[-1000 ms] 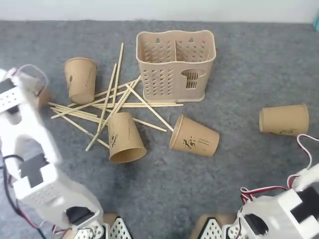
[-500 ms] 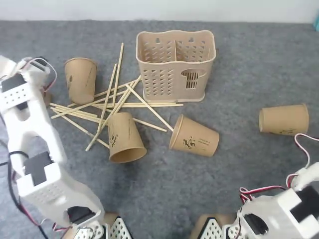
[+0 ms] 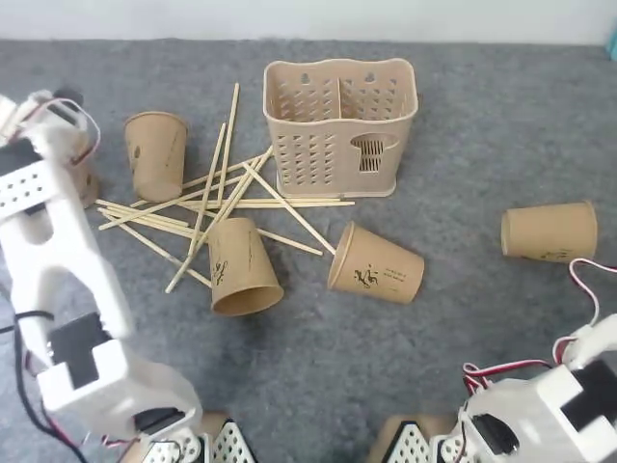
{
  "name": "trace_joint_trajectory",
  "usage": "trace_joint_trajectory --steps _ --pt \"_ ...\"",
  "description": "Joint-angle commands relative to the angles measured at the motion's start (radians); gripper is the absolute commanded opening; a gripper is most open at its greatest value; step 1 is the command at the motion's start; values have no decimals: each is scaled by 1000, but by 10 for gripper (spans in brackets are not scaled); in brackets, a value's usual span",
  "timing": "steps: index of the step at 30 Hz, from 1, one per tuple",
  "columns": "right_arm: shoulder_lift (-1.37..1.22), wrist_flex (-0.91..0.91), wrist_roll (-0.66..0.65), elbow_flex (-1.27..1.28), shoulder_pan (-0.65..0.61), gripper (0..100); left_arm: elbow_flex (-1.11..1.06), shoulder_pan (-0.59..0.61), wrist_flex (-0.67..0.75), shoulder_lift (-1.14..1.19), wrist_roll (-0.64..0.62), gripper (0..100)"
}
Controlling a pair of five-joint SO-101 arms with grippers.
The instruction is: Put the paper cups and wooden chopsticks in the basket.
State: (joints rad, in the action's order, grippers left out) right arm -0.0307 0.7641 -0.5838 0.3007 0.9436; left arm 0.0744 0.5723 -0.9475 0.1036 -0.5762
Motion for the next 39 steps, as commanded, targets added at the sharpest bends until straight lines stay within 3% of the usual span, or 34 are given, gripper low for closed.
trace_joint_trajectory --steps 1,3,11,16,39 --pt "18 4 12 3 -15 8 134 -38 -57 -28 103 271" --pt "18 4 12 8 -22 8 228 -51 -117 29 161 271" --pt "18 -4 9 55 -30 8 958 -64 -646 439 302 272" --pt "18 4 11 55 -30 8 1371 -63 -810 715 344 270" --pt "27 48 12 103 -116 8 1371 25 -804 918 566 269"
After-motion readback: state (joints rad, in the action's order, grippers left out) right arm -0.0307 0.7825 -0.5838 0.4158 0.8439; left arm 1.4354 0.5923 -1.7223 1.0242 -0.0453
